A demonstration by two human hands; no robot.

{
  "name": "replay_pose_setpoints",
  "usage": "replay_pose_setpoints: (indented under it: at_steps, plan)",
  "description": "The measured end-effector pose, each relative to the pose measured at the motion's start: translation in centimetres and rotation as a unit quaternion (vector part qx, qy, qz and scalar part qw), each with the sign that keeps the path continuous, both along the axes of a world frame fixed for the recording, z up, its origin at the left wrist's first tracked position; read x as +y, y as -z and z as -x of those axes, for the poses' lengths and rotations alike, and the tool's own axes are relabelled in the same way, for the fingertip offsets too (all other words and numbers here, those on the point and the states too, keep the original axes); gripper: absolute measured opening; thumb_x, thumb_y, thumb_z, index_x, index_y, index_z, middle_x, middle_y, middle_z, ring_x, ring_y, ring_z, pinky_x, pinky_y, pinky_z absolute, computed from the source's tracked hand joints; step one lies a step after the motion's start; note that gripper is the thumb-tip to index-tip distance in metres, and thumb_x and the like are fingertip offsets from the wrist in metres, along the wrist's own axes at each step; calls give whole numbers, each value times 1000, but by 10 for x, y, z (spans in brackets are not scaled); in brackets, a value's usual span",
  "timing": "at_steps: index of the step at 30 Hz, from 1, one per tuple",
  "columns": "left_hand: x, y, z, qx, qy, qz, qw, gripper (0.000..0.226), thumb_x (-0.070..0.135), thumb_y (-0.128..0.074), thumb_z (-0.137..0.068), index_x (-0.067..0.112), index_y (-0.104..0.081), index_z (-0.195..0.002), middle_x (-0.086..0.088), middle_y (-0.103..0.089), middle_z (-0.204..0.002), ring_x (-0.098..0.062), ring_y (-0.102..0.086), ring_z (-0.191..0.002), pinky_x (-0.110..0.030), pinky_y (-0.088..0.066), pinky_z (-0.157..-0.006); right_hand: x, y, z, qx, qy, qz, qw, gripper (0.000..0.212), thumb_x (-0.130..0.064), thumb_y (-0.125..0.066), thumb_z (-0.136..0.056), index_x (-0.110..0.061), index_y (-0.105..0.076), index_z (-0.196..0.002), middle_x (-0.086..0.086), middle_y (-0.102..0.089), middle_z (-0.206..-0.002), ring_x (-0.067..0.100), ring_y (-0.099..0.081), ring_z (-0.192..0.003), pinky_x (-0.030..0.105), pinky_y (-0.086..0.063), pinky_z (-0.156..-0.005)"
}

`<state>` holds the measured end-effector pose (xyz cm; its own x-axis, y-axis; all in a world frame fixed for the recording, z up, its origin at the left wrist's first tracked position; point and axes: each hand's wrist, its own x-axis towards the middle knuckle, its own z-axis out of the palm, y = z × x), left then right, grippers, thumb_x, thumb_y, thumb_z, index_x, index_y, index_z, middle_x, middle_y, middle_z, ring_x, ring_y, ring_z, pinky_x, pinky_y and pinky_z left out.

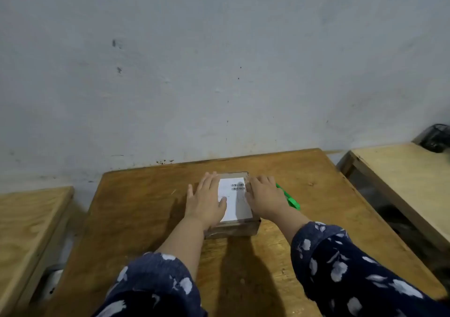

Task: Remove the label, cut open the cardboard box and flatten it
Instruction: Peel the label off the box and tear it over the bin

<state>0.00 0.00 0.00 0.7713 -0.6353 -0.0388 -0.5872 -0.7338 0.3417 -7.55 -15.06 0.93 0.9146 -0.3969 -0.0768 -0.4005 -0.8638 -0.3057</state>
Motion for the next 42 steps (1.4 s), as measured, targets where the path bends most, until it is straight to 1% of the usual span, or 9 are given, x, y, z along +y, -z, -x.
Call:
replay_pose_setpoints:
  at_steps: [2, 5, 9, 13, 17, 26, 33, 38, 42]
  plan:
    - [1, 12, -4, 31, -2, -14, 999, 69, 52, -35, -96, 23, -6, -152, 5, 0, -162, -12, 5, -148, -51, 2, -118, -2, 7, -5, -8, 21, -32, 999, 43, -29, -42, -95, -17, -40, -137, 8, -45, -134, 27, -32, -127, 43, -37, -97]
    - [2, 31, -7, 51, -1, -31, 998, 88, 72, -30, -87, 23, 2, -153, 5, 14, -161, -13, 14, -147, -53, 7, -115, -6, 16, -12, -17, 29, -48, 998, 43, -25, -46, -95, -15, -44, -137, 9, -47, -133, 27, -33, -126, 41, -35, -101]
    - [4, 45, -9, 32, 1, -23, 999, 108, 85, -32, -74, 21, 6, -153, 5, 20, -159, -12, 23, -144, -55, 8, -115, -10, 20, -29, -41, 42, -53, 997, 37, -23, -49, -95, -14, -50, -130, 9, -48, -130, 26, -36, -124, 39, -38, -100]
    - [5, 56, -7, 10, -10, 12, 1000, 109, 87, -31, -72, 22, 3, -153, 8, 16, -160, -9, 21, -144, -55, 4, -117, -16, 25, -41, -45, 51, -45, 997, 31, -24, -50, -94, -15, -58, -123, 9, -50, -120, 26, -41, -117, 42, -43, -95]
    - [5, 56, -6, 1, -17, 23, 1000, 108, 86, -34, -72, 23, 1, -153, 8, 14, -160, -10, 19, -145, -53, 7, -117, -17, 27, -46, -80, 67, -37, 994, 23, -22, -53, -93, -14, -65, -110, 7, -56, -111, 25, -46, -110, 41, -43, -91]
    - [5, 57, -6, 4, -20, 36, 999, 112, 87, -35, -69, 22, -1, -153, 8, 12, -160, -9, 19, -145, -53, 5, -117, -17, 24, -62, -65, 101, -8, 993, 19, -23, -55, -92, -13, -67, -101, 5, -60, -110, 25, -48, -110, 39, -38, -90]
    - [5, 57, -5, -3, -20, 33, 999, 110, 86, -35, -71, 20, -3, -153, 8, 10, -161, -9, 18, -145, -54, 4, -118, -17, 28, -66, -49, 103, 25, 993, 21, -25, -53, -93, -14, -67, -104, 4, -59, -114, 24, -48, -112, 40, -39, -89]
    - [4, 59, -5, -11, -20, 30, 999, 108, 85, -34, -72, 20, -3, -153, 7, 9, -161, -9, 17, -145, -54, 2, -118, -19, 28, -73, 1, 121, 26, 992, 24, -28, -46, -95, -18, -67, -102, 2, -58, -117, 23, -43, -114, 41, -31, -89]
    - [3, 61, -6, -10, -23, 27, 999, 110, 87, -32, -72, 19, -1, -153, 7, 11, -161, -8, 19, -145, -53, 4, -118, -13, 27, -76, 44, 98, 106, 989, 25, -24, -41, -97, -17, -61, -110, 2, -56, -118, 23, -43, -113, 41, -29, -90]
